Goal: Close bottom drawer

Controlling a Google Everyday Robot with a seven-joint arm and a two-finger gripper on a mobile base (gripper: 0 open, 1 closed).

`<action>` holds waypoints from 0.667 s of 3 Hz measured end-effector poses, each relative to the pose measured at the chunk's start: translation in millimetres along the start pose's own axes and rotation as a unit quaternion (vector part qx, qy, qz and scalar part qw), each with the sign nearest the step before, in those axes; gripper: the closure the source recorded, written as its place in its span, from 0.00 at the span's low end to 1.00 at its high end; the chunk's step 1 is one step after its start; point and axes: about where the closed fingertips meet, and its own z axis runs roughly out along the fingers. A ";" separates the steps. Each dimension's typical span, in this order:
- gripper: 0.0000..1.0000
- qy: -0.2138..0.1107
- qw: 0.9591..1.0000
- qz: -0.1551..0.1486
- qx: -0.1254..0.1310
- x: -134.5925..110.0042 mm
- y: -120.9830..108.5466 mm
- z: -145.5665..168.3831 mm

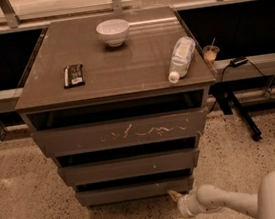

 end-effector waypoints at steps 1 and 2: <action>0.18 0.008 1.000 -0.006 -0.008 -3.2 0.9 4.8; 0.20 0.013 1.000 -0.014 0.006 -5.2 -13.3 7.2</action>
Offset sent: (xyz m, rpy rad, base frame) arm 0.0399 0.0042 0.0046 -0.0527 -0.0808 -0.0060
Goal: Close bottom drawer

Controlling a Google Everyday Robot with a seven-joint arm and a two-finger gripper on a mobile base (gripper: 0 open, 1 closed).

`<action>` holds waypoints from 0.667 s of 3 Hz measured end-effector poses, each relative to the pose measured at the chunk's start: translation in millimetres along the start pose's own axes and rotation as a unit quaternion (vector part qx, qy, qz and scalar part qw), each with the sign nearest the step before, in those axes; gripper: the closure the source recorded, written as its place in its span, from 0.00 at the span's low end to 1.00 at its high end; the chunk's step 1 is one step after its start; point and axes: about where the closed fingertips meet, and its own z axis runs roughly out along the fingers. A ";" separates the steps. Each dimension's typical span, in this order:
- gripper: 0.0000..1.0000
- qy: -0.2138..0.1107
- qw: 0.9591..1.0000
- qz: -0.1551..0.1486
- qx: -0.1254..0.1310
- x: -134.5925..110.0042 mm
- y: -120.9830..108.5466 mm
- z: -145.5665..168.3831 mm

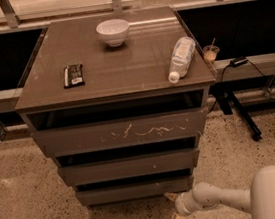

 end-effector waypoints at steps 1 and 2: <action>0.02 0.000 1.000 0.000 0.000 0.0 -0.1 0.2; 0.00 0.000 1.000 0.000 0.000 0.0 -0.1 0.2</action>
Offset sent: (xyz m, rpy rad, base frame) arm 0.0002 0.0001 -0.0001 0.0000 -0.0007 -0.0006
